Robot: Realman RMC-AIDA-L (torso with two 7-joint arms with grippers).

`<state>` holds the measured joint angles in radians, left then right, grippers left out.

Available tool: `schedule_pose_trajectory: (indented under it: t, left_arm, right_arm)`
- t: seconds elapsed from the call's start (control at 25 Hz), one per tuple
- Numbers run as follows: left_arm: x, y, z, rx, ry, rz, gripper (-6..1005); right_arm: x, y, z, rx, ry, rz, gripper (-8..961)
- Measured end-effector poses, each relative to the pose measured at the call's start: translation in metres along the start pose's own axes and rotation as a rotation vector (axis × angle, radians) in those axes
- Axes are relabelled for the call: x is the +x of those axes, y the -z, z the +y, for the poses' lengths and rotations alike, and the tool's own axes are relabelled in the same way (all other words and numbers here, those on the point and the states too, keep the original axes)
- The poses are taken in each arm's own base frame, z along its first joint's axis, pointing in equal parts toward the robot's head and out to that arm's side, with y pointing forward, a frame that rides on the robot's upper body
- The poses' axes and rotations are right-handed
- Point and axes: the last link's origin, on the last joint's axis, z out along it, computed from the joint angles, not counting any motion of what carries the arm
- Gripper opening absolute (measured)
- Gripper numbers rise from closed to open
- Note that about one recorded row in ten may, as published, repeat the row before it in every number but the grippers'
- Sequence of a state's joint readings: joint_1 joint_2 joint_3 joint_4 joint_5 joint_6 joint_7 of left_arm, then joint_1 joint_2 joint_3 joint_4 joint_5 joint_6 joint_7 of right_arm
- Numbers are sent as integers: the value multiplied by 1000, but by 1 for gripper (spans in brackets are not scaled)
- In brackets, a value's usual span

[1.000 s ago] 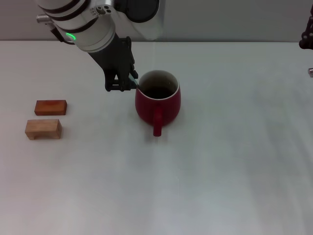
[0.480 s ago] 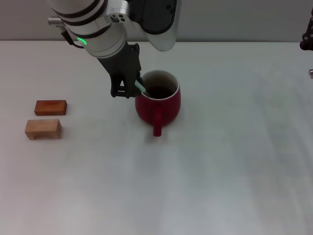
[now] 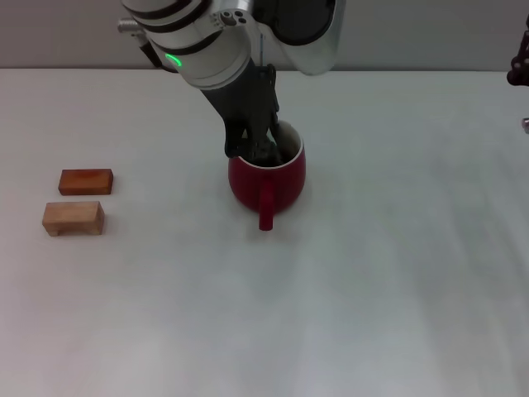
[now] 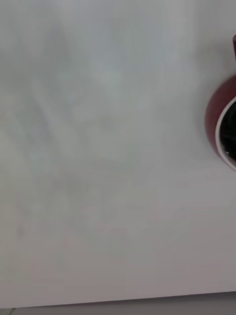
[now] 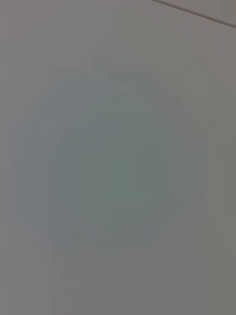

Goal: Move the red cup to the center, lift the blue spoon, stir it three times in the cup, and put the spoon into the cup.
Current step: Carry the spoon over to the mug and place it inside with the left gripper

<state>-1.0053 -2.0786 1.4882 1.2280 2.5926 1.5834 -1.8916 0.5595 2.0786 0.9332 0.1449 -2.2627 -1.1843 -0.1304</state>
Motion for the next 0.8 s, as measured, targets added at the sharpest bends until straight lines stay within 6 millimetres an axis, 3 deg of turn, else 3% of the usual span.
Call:
schedule_pose_trajectory:
  t: [0.44,0.8]
  left_arm:
    - [4,-16,-13,45,1,11,171]
    - [-11,-18,-20,73,29,-60,171]
  right_arm:
    - [4,5,-2,6,0,12,5]
    - [3,5,-2,-1,4,11,5]
